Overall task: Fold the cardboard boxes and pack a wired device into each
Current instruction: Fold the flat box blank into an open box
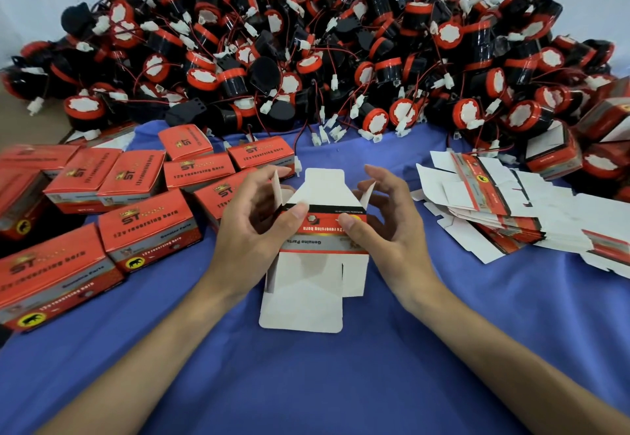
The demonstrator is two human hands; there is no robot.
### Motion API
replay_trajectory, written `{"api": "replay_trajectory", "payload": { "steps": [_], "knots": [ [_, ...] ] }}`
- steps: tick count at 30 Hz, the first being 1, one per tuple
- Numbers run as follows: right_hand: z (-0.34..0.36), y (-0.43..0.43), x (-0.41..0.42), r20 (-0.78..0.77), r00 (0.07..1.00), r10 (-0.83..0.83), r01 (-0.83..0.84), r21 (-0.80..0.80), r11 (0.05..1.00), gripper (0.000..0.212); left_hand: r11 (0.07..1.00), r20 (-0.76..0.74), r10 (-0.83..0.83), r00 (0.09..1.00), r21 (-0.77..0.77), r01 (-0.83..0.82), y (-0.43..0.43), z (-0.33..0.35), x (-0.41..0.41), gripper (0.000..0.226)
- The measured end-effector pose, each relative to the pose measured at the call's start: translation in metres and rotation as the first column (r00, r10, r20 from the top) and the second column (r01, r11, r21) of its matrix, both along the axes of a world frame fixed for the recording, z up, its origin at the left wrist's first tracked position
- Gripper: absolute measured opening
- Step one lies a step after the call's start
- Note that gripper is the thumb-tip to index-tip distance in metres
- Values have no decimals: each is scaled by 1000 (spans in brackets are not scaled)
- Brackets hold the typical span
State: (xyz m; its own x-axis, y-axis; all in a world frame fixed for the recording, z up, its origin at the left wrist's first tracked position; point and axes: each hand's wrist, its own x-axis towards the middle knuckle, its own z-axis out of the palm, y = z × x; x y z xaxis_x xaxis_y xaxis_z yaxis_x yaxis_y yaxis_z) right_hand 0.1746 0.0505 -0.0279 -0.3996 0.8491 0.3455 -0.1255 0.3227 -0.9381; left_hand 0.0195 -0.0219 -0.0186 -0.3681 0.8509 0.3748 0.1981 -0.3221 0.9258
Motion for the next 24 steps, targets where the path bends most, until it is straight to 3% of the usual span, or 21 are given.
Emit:
{"api": "replay_trajectory", "payload": {
  "steps": [5,12,15,18,24],
  "knots": [
    [0,-5,-2,-9,1000,18,-18,-27,999,50,994,-94,-42,995,-109,31,2,-1,-2,46],
    [2,-3,0,-92,994,52,-64,-130,989,46,990,-22,-44,999,-137,41,2,-2,3,37],
    [1,-2,-1,-127,991,52,-74,-179,981,44,993,44,-22,999,-119,27,4,-2,4,24],
    [0,-3,-4,-164,986,14,-54,-240,969,42,991,168,-31,985,-125,53,4,-2,8,26],
    [-2,-2,-8,-49,995,-87,67,-325,943,34,980,282,-39,959,-175,91,5,-2,12,27]
  ]
}}
